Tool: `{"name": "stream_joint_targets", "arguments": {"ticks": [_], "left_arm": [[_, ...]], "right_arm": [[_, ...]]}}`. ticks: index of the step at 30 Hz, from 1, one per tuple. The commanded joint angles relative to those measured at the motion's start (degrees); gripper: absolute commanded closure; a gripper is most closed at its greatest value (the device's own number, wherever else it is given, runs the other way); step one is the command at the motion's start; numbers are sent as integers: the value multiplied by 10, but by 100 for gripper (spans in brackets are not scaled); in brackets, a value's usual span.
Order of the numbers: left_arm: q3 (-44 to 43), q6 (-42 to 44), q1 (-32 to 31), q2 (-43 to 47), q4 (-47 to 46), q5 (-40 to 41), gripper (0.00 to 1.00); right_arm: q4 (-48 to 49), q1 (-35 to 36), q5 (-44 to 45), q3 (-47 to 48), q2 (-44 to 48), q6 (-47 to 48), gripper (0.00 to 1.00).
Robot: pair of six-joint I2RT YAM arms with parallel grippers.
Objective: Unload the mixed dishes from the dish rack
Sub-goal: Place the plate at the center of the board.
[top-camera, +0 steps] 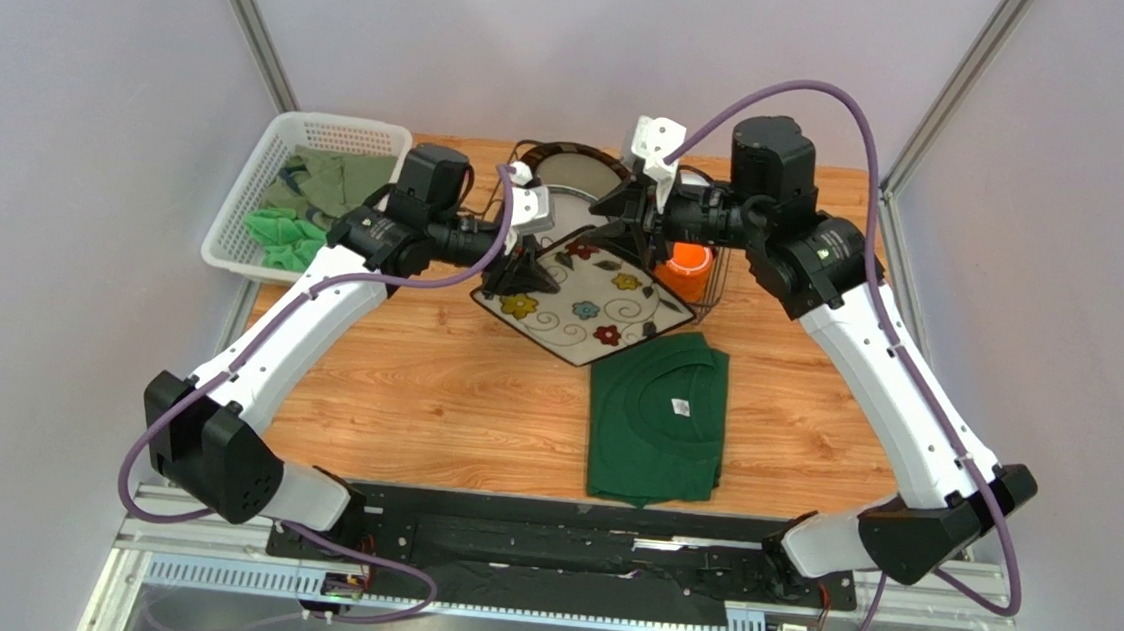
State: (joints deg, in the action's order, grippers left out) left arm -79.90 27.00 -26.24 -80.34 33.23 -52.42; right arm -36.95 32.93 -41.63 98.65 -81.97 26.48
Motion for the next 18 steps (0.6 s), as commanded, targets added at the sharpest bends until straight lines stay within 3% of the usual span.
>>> {"name": "stream_joint_targets", "arguments": {"ticks": [1,2,4,12,18], "left_arm": [[18,-18,1,53,-50,7,100],[22,-21,3,61,-53,10,100],[33,-41,14,66,-68,11,100],[104,-208,102,84,-168,-16,100],[185,-306,123,92,-215,-34,100]], "right_arm": [[57,4,-5,7,48,8,49],[57,4,2,6,52,8,33],[56,3,13,2,54,9,27],[77,-21,46,-6,67,-10,25],[97,-50,54,-33,84,-48,25]]}}
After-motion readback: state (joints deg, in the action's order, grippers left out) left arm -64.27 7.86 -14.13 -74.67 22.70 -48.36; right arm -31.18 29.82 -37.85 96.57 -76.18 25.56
